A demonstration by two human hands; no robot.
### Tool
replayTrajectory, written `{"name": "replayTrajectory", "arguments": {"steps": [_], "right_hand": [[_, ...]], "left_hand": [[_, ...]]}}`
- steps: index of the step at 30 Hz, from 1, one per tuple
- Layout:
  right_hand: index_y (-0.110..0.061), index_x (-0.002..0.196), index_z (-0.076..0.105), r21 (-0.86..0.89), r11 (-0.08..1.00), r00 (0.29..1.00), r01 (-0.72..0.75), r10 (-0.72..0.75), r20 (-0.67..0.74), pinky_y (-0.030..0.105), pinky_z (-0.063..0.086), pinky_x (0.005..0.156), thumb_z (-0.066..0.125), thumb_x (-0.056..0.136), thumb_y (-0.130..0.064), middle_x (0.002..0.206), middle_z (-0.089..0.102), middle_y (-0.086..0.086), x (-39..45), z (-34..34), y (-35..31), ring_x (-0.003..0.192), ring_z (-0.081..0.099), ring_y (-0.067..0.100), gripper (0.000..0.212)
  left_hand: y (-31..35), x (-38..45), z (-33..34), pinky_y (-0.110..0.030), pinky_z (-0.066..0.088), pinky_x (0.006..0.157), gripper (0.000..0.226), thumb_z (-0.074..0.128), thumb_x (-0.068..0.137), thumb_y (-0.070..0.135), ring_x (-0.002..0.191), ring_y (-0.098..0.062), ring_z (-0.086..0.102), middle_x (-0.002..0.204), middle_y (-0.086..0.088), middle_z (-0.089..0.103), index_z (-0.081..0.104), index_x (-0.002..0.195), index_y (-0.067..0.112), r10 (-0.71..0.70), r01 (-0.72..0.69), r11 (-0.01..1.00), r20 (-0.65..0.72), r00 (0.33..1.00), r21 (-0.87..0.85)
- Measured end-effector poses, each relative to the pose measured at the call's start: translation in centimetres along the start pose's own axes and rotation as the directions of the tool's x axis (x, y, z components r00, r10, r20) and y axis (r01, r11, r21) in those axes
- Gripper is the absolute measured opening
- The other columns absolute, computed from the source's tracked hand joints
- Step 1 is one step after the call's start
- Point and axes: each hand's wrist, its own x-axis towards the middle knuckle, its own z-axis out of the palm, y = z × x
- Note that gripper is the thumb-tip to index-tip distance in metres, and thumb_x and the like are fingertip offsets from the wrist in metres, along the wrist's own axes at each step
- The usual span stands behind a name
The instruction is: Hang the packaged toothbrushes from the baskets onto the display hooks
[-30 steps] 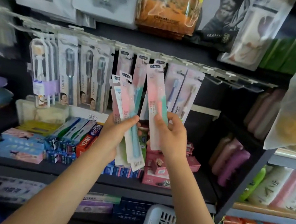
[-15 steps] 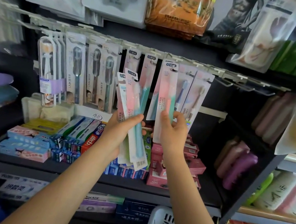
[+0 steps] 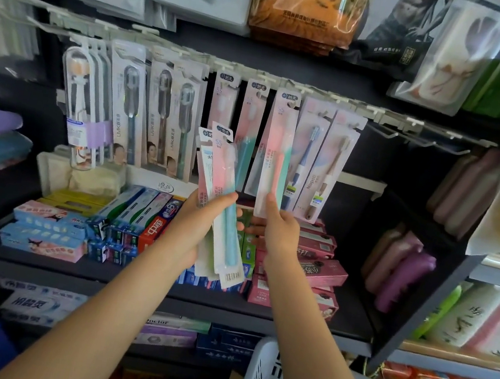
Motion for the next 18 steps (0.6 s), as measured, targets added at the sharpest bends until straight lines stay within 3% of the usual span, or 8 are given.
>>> {"name": "replayTrajectory", "arguments": {"steps": [4, 6, 8, 10, 12, 15, 18], "right_hand": [[-0.006, 0.106, 0.066, -0.075, 0.981, 0.977, -0.182, 0.189, 0.102, 0.028, 0.044, 0.053, 0.067, 0.085, -0.065, 0.08, 0.064, 0.005, -0.6, -0.4, -0.4, 0.06, 0.054, 0.016, 0.062], [-0.006, 0.115, 0.066, -0.103, 0.99, 0.963, -0.093, 0.116, 0.245, 0.027, 0.046, 0.057, 0.071, 0.075, -0.073, 0.081, 0.063, 0.0, -1.4, -0.7, 0.1, 0.061, 0.055, 0.013, 0.078], [-0.012, 0.117, 0.065, -0.177, 0.983, 0.925, 0.053, 0.018, 0.38, 0.034, 0.057, 0.074, 0.074, 0.065, -0.078, 0.097, 0.071, 0.0, -2.4, -0.9, 0.4, 0.082, 0.068, 0.017, 0.084], [-0.019, 0.111, 0.065, -0.218, 0.962, 0.894, 0.163, -0.05, 0.446, 0.043, 0.057, 0.092, 0.081, 0.076, -0.056, 0.11, 0.072, 0.003, -3.0, -1.0, 0.6, 0.102, 0.07, 0.023, 0.054], [-0.019, 0.107, 0.067, -0.185, 0.96, 0.886, 0.211, -0.108, 0.45, 0.041, 0.058, 0.092, 0.081, 0.085, -0.034, 0.11, 0.073, 0.005, -3.5, -1.1, 0.5, 0.103, 0.071, 0.023, 0.03], [-0.013, 0.106, 0.069, -0.109, 0.971, 0.897, 0.214, -0.151, 0.416, 0.032, 0.06, 0.078, 0.074, 0.092, -0.025, 0.103, 0.076, 0.004, -3.8, -1.2, 0.3, 0.09, 0.073, 0.016, 0.019], [-0.015, 0.106, 0.067, -0.087, 0.974, 0.934, 0.211, -0.174, 0.311, 0.037, 0.061, 0.077, 0.07, 0.095, -0.027, 0.101, 0.075, 0.003, -4.0, -1.0, -0.2, 0.092, 0.073, 0.022, 0.017]], "left_hand": [[-0.8, 0.1, -0.1, -0.036, 0.058, 0.068, 0.024, 0.07, 0.094, 0.026, 0.077, -0.021, 0.074, 0.093, -0.007, 0.076, 0.063, 0.116, 0.023, -0.02, 0.02, 1.0, 0.003, 1.0, -0.003], [-1.0, 0.3, -0.2, -0.036, 0.058, 0.076, 0.029, 0.073, 0.091, 0.025, 0.093, -0.02, 0.073, 0.104, -0.004, 0.075, 0.063, 0.119, 0.027, 0.005, -0.005, 1.0, -0.019, 1.0, -0.009], [-1.2, 0.5, -0.2, -0.04, 0.059, 0.082, 0.04, 0.076, 0.088, 0.024, 0.1, -0.021, 0.072, 0.11, -0.002, 0.075, 0.063, 0.126, 0.026, 0.022, -0.022, 1.0, -0.043, 0.999, -0.014], [-1.3, 0.6, -0.3, -0.042, 0.061, 0.081, 0.045, 0.077, 0.086, 0.021, 0.099, -0.023, 0.074, 0.111, -0.004, 0.075, 0.063, 0.129, 0.022, 0.024, -0.026, 0.999, -0.064, 0.998, -0.031], [-1.3, 0.5, -0.4, -0.04, 0.062, 0.077, 0.045, 0.078, 0.086, 0.018, 0.097, -0.022, 0.074, 0.11, -0.004, 0.076, 0.063, 0.128, 0.021, 0.037, -0.039, 0.999, -0.075, 0.996, -0.028], [-1.2, 0.4, -0.9, -0.043, 0.061, 0.08, 0.047, 0.079, 0.085, 0.017, 0.099, -0.023, 0.074, 0.112, -0.004, 0.075, 0.063, 0.129, 0.02, 0.044, -0.045, 0.999, -0.047, 0.998, -0.03], [-0.9, 0.2, -1.5, -0.041, 0.06, 0.078, 0.044, 0.077, 0.086, 0.017, 0.102, -0.024, 0.072, 0.114, -0.004, 0.074, 0.061, 0.126, 0.022, 0.038, -0.04, 0.999, -0.062, 0.997, -0.037]]}}
